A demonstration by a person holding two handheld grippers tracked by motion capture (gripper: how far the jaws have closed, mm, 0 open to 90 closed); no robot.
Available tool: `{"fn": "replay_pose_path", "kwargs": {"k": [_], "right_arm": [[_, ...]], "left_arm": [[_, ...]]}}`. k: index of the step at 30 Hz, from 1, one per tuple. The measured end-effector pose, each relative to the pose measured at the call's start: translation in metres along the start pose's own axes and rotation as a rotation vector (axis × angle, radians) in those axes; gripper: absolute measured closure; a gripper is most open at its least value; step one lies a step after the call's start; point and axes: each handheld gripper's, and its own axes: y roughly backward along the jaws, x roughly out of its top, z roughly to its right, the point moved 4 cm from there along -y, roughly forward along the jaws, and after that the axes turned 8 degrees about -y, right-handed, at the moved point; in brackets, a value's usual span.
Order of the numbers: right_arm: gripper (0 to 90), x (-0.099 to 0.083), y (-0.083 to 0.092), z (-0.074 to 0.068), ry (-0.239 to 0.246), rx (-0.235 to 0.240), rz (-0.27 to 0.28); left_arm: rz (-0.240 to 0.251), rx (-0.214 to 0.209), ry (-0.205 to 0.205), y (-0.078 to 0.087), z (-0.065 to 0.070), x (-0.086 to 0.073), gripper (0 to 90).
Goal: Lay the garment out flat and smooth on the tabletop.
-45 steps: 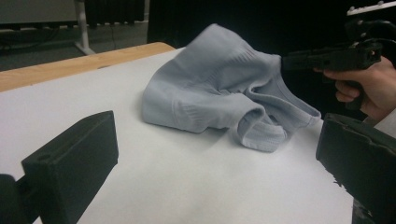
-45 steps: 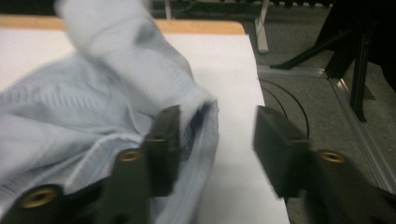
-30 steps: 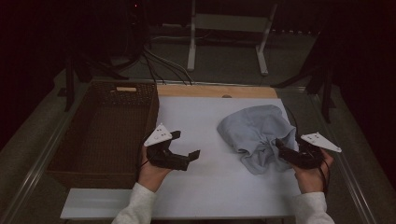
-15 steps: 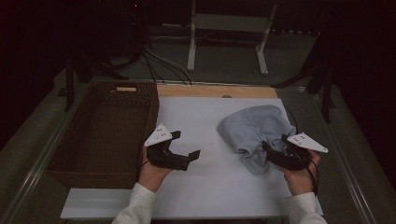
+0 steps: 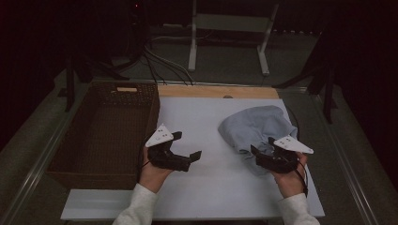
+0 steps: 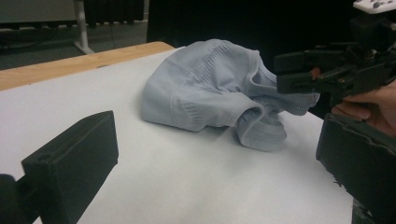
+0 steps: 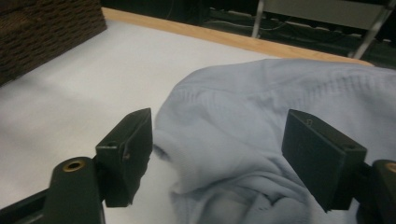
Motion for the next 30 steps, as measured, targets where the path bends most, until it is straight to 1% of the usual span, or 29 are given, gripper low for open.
{"fn": "replay_pose_path", "kwargs": {"k": [1, 3, 5, 7, 9, 10, 14, 19, 21, 23, 24, 25, 27, 28, 30], "right_arm": [[27.6, -0.002, -0.002, -0.004, 0.004, 0.007, -0.004], [28.1, -0.002, -0.003, -0.005, 0.007, 0.009, -0.004], [29.9, -0.006, -0.008, -0.014, 0.027, 0.026, -0.021], [30.8, -0.008, -0.011, -0.02, 0.043, 0.038, -0.027], [30.8, -0.009, -0.012, -0.021, 0.047, 0.04, -0.03], [32.6, -0.012, -0.017, -0.025, 0.057, 0.04, -0.043], [33.8, -0.017, -0.024, -0.024, 0.057, 0.026, -0.068], [35.9, -0.024, -0.032, -0.018, 0.053, -0.02, -0.115], [40.8, -0.026, -0.033, -0.016, 0.055, -0.037, -0.13], [49.2, -0.028, -0.034, -0.014, 0.059, -0.05, -0.148], [54.6, -0.029, -0.034, -0.013, 0.064, -0.05, -0.156], [61.8, -0.03, -0.034, -0.013, 0.067, -0.049, -0.164], [72.9, -0.031, -0.033, -0.013, 0.081, -0.036, -0.176], [76.7, -0.032, -0.032, -0.014, 0.092, -0.034, -0.179], [79.3, -0.031, -0.031, -0.016, 0.107, -0.038, -0.183]], "left_arm": [[0.0, 0.0, 0.0, 0.0, 0.0, 0.0, 0.2], [-0.001, 0.0, 0.0, 0.0, 0.0, 0.0, 0.1], [0.0, 0.0, 0.0, 0.0, 0.0, 0.0, 0.1], [0.0, 0.0, -0.001, 0.0, 0.0, 0.0, 0.2], [0.0, 0.0, -0.001, 0.0, 0.0, 0.0, 0.2], [0.0, 0.0, -0.001, 0.0, 0.0, 0.0, 0.1], [0.0, 0.0, 0.0, 0.0, 0.0, 0.0, 0.1], [0.002, 0.001, 0.0, 0.001, 0.0, 0.0, 0.2], [0.003, 0.001, 0.001, 0.001, 0.0, 0.0, 0.2], [0.001, 0.0, -0.001, 0.001, 0.0, 0.0, 0.1], [0.001, 0.001, -0.001, 0.001, 0.0, 0.0, 0.1], [0.004, 0.001, 0.001, 0.001, 0.0, 0.0, 0.2], [0.005, 0.002, 0.001, 0.001, 0.0, 0.001, 0.2], [0.005, 0.002, 0.001, 0.001, 0.0, 0.001, 0.2], [0.005, 0.002, 0.001, 0.001, 0.0, 0.001, 0.2]]}}
